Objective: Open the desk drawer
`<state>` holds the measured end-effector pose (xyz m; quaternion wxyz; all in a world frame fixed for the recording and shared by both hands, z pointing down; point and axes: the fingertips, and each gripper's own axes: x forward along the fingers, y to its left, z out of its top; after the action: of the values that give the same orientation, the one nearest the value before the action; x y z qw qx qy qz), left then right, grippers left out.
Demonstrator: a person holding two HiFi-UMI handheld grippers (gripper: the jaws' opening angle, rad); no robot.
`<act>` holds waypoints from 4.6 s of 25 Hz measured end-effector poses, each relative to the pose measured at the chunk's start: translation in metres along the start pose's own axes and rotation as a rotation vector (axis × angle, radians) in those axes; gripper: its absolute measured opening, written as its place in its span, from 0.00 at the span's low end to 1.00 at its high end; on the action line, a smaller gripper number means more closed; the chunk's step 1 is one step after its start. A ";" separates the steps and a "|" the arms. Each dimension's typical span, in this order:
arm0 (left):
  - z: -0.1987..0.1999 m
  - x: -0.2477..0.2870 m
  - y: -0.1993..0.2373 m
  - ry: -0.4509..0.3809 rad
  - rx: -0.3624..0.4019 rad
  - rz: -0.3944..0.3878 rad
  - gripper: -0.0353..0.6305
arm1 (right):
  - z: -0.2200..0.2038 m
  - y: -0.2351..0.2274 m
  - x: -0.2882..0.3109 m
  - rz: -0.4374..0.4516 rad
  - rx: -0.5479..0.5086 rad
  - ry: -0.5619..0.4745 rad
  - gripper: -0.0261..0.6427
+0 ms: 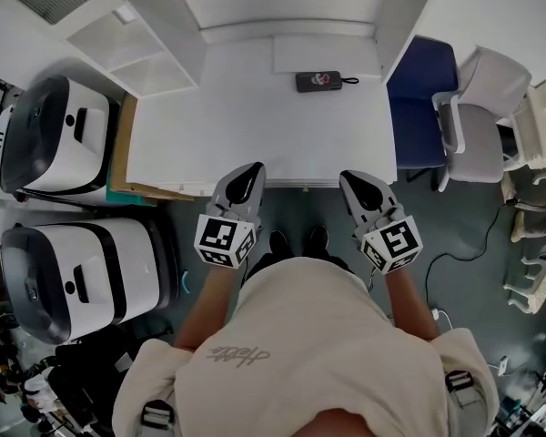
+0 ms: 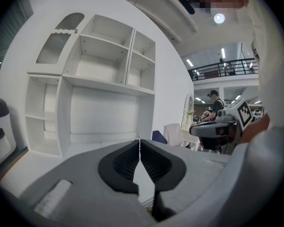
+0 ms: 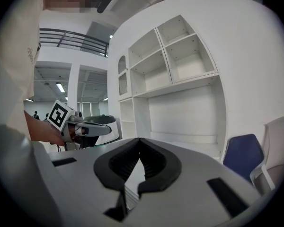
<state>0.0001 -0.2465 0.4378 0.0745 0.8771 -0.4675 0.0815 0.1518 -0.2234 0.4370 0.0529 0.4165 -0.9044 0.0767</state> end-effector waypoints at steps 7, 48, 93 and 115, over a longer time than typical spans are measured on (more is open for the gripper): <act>-0.008 -0.003 0.009 0.003 -0.019 -0.011 0.08 | 0.003 0.008 0.005 0.018 0.018 -0.006 0.04; -0.056 -0.008 0.031 0.087 -0.081 -0.004 0.08 | -0.161 0.002 0.051 0.000 0.101 0.375 0.19; -0.111 -0.003 0.095 0.266 -0.148 0.053 0.08 | -0.416 -0.012 0.145 -0.170 0.534 0.890 0.18; -0.094 -0.027 0.119 0.219 -0.095 -0.015 0.08 | -0.430 0.017 0.114 -0.253 0.565 1.010 0.17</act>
<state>-0.1212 -0.2710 0.5303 0.1670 0.8619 -0.4533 0.1541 0.0780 -0.2191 0.8758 0.3725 0.4309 -0.6551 0.4964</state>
